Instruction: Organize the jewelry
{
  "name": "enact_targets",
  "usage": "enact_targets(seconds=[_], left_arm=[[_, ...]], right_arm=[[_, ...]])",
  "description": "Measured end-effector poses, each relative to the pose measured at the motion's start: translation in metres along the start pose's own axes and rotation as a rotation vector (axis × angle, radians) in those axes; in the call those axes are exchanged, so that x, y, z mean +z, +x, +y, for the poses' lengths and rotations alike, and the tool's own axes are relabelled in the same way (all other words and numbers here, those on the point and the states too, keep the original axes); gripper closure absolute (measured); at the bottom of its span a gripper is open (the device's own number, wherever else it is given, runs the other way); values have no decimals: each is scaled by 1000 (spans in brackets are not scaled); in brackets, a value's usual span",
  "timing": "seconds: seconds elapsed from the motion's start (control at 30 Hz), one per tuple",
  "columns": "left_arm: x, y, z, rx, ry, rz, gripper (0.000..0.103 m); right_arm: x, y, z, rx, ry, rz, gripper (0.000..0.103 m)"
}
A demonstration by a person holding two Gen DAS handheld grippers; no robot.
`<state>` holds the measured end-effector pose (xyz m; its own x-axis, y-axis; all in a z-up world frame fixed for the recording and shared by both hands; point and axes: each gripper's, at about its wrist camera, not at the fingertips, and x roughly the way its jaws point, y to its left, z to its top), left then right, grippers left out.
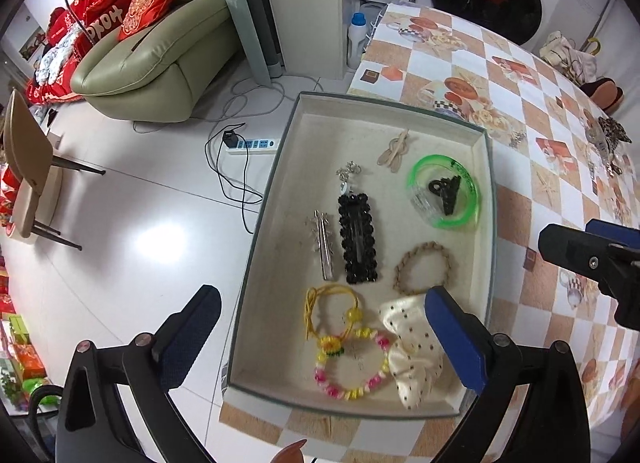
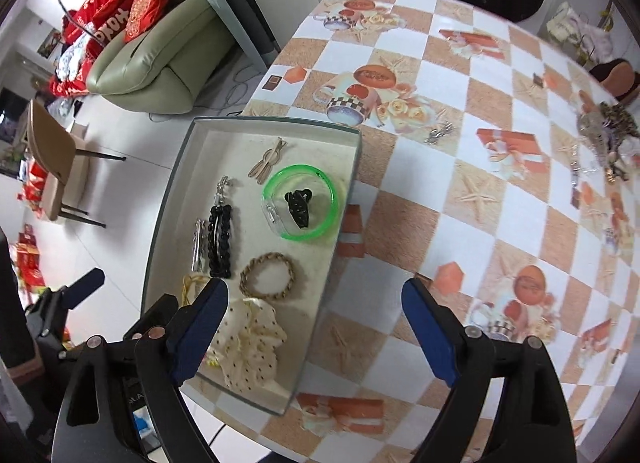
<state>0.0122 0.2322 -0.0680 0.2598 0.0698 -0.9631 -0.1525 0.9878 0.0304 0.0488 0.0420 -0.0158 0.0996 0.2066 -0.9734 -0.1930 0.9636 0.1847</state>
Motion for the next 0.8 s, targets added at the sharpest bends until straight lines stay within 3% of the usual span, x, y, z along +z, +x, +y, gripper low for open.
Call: enact_targets(seconds=[0.27,0.43,0.8], left_arm=[[-13,-30,-3,-12,30,-27,0],[-17,-51,-1,-41,26,-39,0],[-22,-88,-4,-80,56,-12,0]], right_arm=[[-16,-30,12,-68,-56,-22,12],[-22,-45,13,-75,-55,10,12],[-34,-81,21,-119,-83,-9,12]])
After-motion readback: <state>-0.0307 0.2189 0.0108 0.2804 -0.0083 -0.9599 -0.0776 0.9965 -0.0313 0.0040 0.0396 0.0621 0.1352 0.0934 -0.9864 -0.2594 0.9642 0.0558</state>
